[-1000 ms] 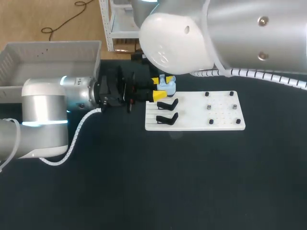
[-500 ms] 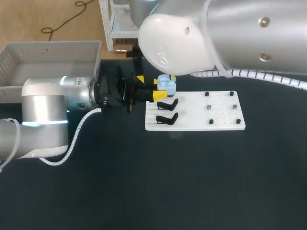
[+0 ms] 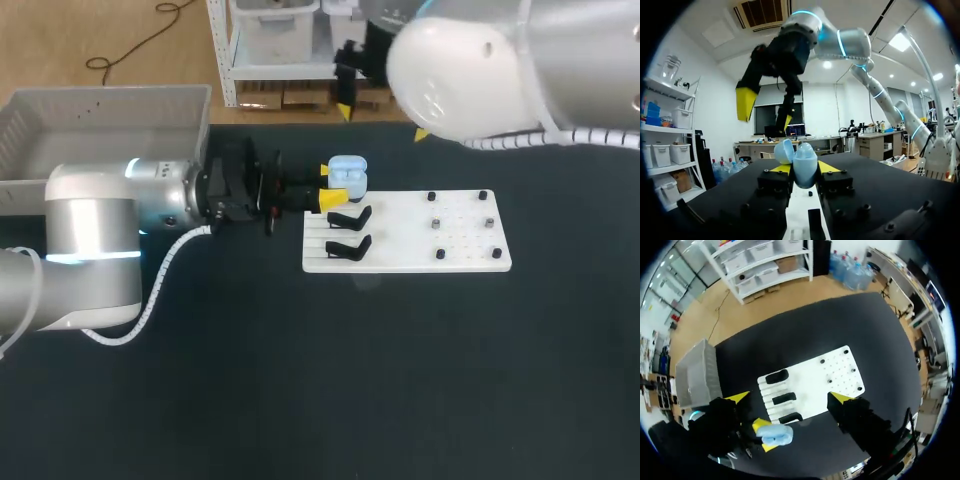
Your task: Pick up each earbud case from the left stands, insert the matching earbuds, close the lid, and place the case in the box.
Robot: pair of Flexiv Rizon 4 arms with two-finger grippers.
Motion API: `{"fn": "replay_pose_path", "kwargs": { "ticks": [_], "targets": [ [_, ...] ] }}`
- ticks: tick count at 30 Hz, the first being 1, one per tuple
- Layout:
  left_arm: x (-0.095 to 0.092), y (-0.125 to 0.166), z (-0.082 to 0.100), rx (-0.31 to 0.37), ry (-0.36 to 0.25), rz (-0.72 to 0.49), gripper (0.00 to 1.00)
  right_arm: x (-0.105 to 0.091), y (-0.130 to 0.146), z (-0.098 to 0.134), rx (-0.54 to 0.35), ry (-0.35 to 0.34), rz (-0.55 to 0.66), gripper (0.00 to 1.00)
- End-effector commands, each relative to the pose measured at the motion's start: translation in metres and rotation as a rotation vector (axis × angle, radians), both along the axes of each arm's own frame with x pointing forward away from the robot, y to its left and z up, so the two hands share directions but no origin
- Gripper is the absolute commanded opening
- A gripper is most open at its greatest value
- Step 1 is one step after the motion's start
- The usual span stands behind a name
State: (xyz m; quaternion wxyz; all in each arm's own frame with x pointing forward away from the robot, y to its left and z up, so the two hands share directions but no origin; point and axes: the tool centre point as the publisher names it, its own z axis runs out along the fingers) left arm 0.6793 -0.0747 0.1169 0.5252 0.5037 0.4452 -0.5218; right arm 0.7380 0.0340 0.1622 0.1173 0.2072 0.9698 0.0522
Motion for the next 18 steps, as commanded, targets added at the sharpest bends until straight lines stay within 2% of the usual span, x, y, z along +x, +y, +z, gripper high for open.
{"fn": "replay_pose_path", "kwargs": {
  "ticks": [1,4,8,18],
  "targets": [
    [-0.001,0.000,0.000,0.000,-0.001,0.003,0.00,0.008,-0.004,-0.014,0.014,0.041,-0.008,1.00],
    [-0.001,0.000,0.000,0.000,-0.001,0.003,0.00,0.006,-0.005,-0.023,0.009,0.077,0.001,1.00],
    [-0.001,0.000,0.000,0.000,-0.001,0.003,0.00,-0.003,0.002,-0.022,-0.015,0.151,0.036,1.00],
    [-0.001,0.000,0.000,0.000,-0.001,0.003,0.00,-0.026,0.004,-0.022,-0.003,0.241,0.056,1.00]
  ]
}}
